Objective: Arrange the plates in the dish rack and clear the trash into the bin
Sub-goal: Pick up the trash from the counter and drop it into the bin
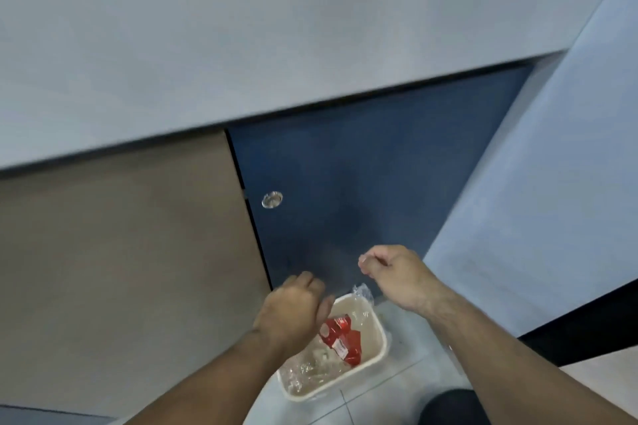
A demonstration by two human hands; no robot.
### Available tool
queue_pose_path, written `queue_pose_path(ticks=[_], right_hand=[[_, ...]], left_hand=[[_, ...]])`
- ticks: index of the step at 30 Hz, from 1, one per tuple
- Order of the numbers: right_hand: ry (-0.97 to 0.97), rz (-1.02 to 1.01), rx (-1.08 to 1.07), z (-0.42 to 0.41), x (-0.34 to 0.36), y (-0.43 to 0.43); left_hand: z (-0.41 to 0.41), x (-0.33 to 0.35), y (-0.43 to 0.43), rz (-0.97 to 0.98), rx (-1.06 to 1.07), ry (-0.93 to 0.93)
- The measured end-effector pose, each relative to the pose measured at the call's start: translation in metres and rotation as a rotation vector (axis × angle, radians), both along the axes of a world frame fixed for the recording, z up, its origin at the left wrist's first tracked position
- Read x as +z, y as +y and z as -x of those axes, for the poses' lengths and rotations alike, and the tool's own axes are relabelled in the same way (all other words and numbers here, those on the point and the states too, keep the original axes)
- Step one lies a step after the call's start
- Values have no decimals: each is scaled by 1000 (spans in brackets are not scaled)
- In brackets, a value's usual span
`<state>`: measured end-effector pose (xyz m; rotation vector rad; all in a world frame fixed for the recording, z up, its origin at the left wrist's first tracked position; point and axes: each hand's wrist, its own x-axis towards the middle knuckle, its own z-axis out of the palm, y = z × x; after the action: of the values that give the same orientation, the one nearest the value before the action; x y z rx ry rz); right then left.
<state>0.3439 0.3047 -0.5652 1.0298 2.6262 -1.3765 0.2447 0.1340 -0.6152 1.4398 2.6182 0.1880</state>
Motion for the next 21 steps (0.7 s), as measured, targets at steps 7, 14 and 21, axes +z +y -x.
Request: queue_pose_path(ticks=[7,14,21], right_hand=[[-3,-74,63,-1,183,-27],[49,-157,35,-4,359,-33],[166,-223,-11,-1,451,-41]], left_hand=[[-11,207,-12,-195,-186,76],[-11,374,-24,-408,-292,130],[10,472,-39,-473,-186,145]])
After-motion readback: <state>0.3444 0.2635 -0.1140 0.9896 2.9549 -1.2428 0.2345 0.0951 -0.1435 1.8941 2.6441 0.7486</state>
